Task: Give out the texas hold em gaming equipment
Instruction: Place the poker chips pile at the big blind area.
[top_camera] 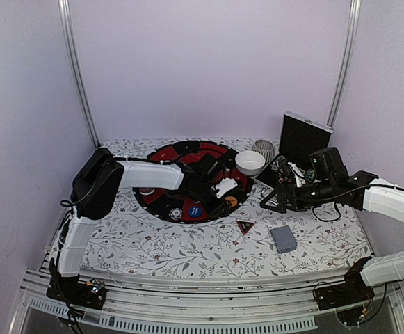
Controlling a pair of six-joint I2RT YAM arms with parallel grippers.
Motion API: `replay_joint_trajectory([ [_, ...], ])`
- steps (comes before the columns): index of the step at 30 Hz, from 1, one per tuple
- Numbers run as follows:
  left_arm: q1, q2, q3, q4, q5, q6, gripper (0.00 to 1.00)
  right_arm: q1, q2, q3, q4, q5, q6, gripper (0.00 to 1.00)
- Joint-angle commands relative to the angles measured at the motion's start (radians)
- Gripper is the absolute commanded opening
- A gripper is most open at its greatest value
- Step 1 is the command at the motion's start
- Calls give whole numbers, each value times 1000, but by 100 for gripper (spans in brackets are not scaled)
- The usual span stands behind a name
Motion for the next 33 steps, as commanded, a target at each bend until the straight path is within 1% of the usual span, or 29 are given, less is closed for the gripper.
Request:
replay_joint_trajectory([
  [1, 32, -2, -32, -6, -45, -19, 29, -5, -25, 26, -6, -8, 7, 99],
  [9, 32, -1, -29, 5, -95, -33, 35, -4, -22, 27, -6, -18, 10, 99],
  [13, 31, -4, -31, 15, -123, -39, 35, -5, -18, 31, -6, -22, 14, 99],
  [18, 31, -4, -32, 25, -101, -40, 36, -4, -11, 38, -6, -30, 15, 99],
  [24, 24, -3, -44, 26, -104, -31, 46, -4, -8, 40, -6, -34, 15, 99],
  [30, 24, -13, -66, 42, -133, -29, 51, -5, -7, 40, -6, -38, 13, 99],
  [33, 24, -15, -65, 46, -129, -29, 51, -4, -7, 42, -6, -41, 14, 99],
])
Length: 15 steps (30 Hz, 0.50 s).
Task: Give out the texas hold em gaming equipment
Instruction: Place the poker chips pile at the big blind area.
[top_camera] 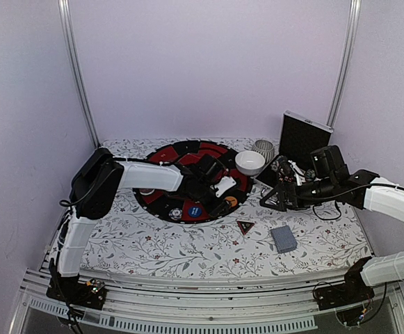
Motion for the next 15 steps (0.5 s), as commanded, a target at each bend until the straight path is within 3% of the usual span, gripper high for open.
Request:
replay_joint_trajectory([
  [1, 22, -6, -30, -21, -62, -1, 52, -3, -3, 28, 1, -16, 3, 99],
  [3, 22, -11, -30, -21, -52, -3, 53, -4, -3, 27, 1, -19, 4, 99],
  [8, 23, -59, -57, 8, 6, -4, 68, -4, 9, 21, 1, -15, 6, 99],
  [13, 23, -95, -89, 26, -9, 8, 72, -3, 19, 33, 3, 3, 12, 99],
  [14, 23, -104, -92, 27, -3, 8, 75, -3, 23, 36, 5, 6, 12, 99],
  [15, 23, -114, -98, 31, 11, 7, 89, -3, 28, 41, 5, 13, 13, 99],
])
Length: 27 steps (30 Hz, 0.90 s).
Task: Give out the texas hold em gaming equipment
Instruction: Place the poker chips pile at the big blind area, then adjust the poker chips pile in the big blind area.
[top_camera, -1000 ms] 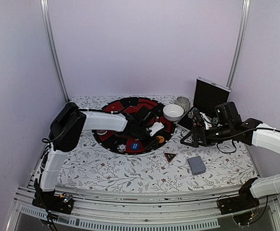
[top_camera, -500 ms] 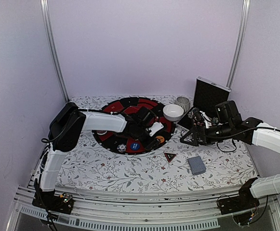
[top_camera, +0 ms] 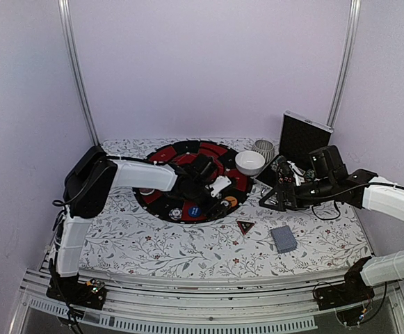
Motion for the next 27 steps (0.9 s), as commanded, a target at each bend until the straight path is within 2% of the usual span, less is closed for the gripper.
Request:
replay_joint_trajectory([
  [1, 14, -76, -31, 16, 19, 6, 92, -3, 23, 45, 5, 20, 9, 99],
  [4, 13, -142, -77, 54, 63, 7, 93, -3, 47, 71, 1, 52, 7, 99],
  [10, 22, -365, -218, 98, 138, -28, 93, 25, 172, 184, -44, 223, -18, 99],
  [15, 80, -594, -366, 86, 148, -124, 94, 98, 378, 324, -89, 361, -57, 99],
  [20, 217, -801, -428, -21, 99, -209, 95, 172, 620, 551, -174, 455, -124, 99],
  [24, 273, -962, -506, -22, 41, -190, 98, 217, 785, 708, -235, 501, -178, 99],
  [27, 299, -1016, -558, -8, 38, -169, 98, 235, 875, 792, -264, 498, -215, 99],
])
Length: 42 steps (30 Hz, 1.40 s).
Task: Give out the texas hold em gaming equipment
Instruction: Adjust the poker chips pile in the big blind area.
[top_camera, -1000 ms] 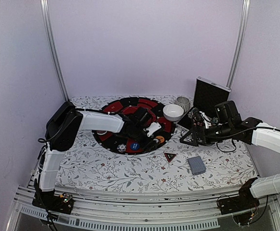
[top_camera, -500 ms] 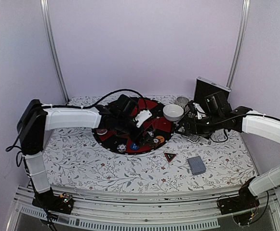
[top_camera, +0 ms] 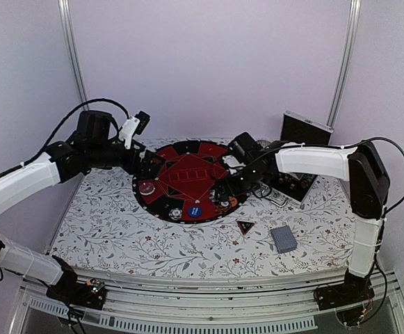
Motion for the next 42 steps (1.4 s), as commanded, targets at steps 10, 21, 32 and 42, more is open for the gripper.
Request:
replay_joint_trajectory([
  [10, 56, -92, -105, -66, 41, 49, 98, 87, 293, 294, -178, 95, -131, 99],
  [21, 59, -121, -134, -62, 100, 64, 98, 108, 367, 420, -284, 229, -122, 99],
  [32, 62, -123, -139, -60, 126, 70, 98, 110, 368, 385, -321, 180, -118, 99],
  [42, 67, -121, -140, -61, 141, 73, 98, 110, 408, 402, -349, 150, -137, 81],
])
